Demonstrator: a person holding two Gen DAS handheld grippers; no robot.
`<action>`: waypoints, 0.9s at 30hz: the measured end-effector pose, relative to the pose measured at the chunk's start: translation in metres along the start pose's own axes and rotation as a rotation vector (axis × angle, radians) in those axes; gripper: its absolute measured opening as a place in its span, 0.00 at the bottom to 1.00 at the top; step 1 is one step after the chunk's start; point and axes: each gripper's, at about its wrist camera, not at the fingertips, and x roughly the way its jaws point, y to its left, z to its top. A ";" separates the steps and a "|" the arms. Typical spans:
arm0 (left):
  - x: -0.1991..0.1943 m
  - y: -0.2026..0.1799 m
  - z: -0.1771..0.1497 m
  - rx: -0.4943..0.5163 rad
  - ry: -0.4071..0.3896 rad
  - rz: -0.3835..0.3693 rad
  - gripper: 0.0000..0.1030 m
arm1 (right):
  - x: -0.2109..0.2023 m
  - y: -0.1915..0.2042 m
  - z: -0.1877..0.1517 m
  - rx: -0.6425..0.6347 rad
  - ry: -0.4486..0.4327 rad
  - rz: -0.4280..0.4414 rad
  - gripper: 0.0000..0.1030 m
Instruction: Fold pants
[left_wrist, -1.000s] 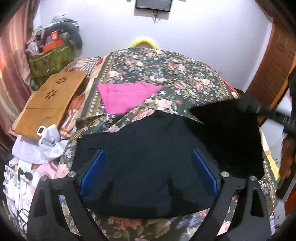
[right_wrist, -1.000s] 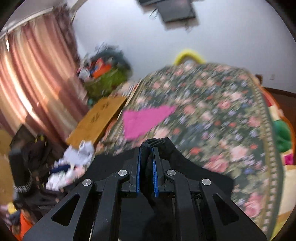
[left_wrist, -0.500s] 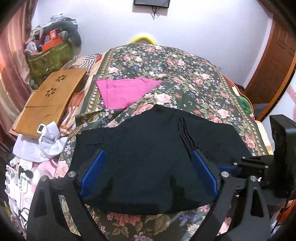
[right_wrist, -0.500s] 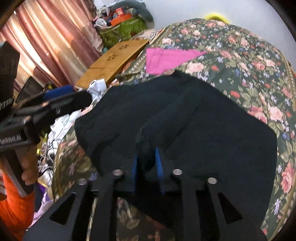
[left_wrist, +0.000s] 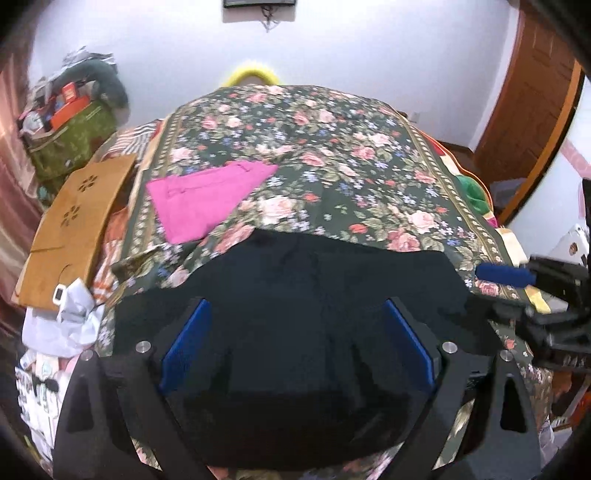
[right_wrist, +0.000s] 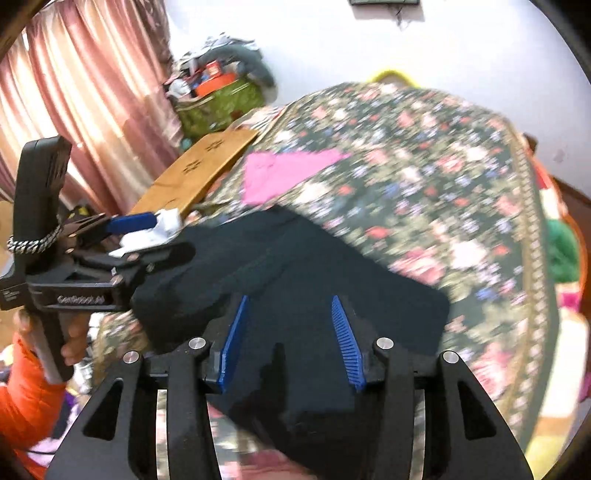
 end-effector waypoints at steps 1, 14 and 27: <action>0.005 -0.006 0.005 0.015 0.006 -0.006 0.92 | 0.002 -0.008 0.003 0.005 -0.004 -0.014 0.42; 0.090 -0.046 0.012 0.146 0.183 -0.010 0.92 | 0.067 -0.064 -0.015 0.061 0.170 -0.031 0.42; 0.097 -0.024 -0.018 0.171 0.205 0.069 0.98 | 0.055 -0.062 -0.047 0.039 0.203 -0.056 0.53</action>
